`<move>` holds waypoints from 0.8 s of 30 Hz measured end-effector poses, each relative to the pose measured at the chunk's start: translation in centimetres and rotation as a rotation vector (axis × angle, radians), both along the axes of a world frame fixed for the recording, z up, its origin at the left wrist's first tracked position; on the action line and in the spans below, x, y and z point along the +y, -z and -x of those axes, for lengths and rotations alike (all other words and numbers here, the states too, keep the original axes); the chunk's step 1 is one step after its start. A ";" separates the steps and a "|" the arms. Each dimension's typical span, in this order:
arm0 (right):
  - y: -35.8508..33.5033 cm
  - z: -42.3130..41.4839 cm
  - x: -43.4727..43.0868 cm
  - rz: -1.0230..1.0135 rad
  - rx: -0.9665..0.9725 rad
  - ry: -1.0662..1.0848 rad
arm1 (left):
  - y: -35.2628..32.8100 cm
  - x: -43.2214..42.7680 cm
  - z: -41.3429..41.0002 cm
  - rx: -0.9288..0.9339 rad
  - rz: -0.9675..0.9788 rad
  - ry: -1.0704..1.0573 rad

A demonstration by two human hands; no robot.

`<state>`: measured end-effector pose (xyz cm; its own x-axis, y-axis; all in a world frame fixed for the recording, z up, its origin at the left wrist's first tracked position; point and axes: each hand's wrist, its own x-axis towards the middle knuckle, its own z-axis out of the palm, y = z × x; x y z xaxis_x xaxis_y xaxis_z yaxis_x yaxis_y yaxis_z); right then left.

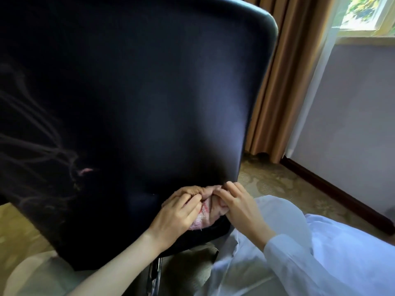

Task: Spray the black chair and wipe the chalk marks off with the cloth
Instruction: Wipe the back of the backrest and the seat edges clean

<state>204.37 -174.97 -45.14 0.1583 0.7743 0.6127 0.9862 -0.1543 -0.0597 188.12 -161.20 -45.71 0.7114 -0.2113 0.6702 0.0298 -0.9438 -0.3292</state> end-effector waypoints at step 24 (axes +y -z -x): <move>-3.4 10.9 7.0 -0.246 -0.197 -0.227 | -2.1 6.7 13.0 0.009 0.073 -0.240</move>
